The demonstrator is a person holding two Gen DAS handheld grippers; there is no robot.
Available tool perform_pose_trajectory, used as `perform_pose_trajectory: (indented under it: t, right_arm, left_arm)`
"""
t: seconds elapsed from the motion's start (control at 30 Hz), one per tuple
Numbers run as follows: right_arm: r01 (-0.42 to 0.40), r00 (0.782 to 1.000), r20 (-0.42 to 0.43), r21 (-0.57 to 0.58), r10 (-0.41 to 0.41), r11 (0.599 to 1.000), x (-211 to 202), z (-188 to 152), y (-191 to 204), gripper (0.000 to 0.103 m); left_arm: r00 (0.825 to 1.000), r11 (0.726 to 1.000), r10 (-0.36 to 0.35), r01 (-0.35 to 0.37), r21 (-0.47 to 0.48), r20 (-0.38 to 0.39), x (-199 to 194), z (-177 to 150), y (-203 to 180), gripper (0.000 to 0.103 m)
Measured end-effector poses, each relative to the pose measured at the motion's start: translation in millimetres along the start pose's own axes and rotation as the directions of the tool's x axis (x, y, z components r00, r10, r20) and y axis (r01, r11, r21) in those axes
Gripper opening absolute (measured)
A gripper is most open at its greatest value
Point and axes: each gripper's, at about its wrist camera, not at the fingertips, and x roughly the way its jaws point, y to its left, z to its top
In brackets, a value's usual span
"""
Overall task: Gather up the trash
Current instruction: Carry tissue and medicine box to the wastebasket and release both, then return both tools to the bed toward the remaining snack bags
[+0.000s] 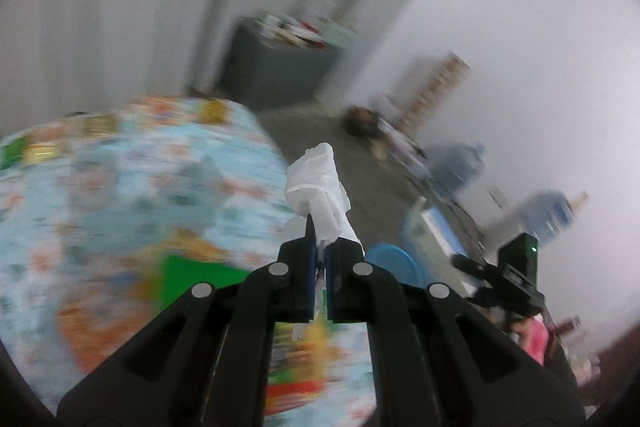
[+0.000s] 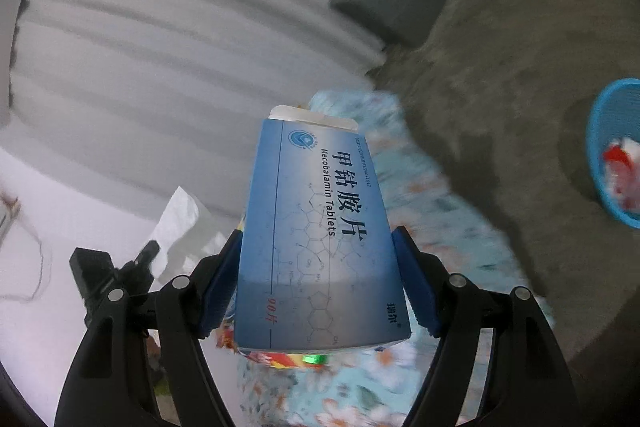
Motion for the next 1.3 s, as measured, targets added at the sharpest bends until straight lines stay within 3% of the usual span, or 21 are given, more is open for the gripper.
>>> perform_pose_trajectory:
  t: [0.07,0.17,0.3,0.43,0.6,0.67,0.7,0.83,0.9,1.07,1.23,1.3]
  right_arm:
    - [0.022,0.998,0.060,0.042,-0.025,0.999,-30,2,-23,0.072]
    - [0.060,0.985,0.155,0.140,-0.081,0.988,-80,3,-68,0.072]
    - [0.075,0.960,0.239,0.276,-0.144,0.958,-126,-3,-133,0.072]
    - [0.059,0.953,0.256,0.377,-0.165,0.924,-139,-4,-185,0.072]
    - [0.048,0.945,0.271,0.437,-0.182,0.898,-120,27,-235,0.074]
    - [0.060,0.942,0.264,0.477,-0.209,0.877,-108,38,-261,0.077]
    - [0.093,0.935,0.252,0.504,-0.249,0.859,-100,45,-280,0.085]
    - [0.227,0.917,0.143,0.582,-0.374,0.780,-74,39,-332,0.086]
    - [0.245,0.919,0.107,0.601,-0.380,0.761,-68,27,-346,0.086]
    - [0.252,0.920,0.105,0.580,-0.378,0.775,-73,7,-346,0.086]
    - [0.263,0.921,0.133,0.484,-0.367,0.834,-89,-1,-304,0.086]
    - [0.283,0.919,0.139,0.418,-0.369,0.863,-91,0,-277,0.086]
  left_arm:
    - [0.997,0.998,-0.050,0.052,0.031,-0.057,36,-4,-33,0.002]
    - [0.976,0.987,-0.112,0.131,0.091,-0.186,113,-20,-97,0.002]
    - [0.939,0.977,-0.090,0.148,0.153,-0.332,213,-51,-155,0.002]
    - [0.888,0.976,-0.068,0.153,0.153,-0.455,314,-87,-198,0.002]
    - [0.866,0.974,-0.094,0.182,0.134,-0.492,394,-109,-229,0.003]
    - [0.842,0.980,-0.097,0.175,0.098,-0.531,428,-115,-230,0.024]
    - [0.835,0.986,-0.062,0.135,0.095,-0.547,441,-118,-227,0.044]
    - [0.846,0.996,0.052,-0.006,0.090,-0.530,458,-125,-206,0.047]
    - [0.878,0.998,0.060,-0.038,0.054,-0.475,447,-118,-193,0.048]
    - [0.909,0.998,0.062,-0.051,0.037,-0.413,412,-93,-178,0.048]
    - [0.944,1.000,-0.004,0.010,0.016,-0.330,335,-74,-183,0.053]
    - [0.963,0.999,-0.017,0.027,0.036,-0.267,288,-69,-184,0.054]
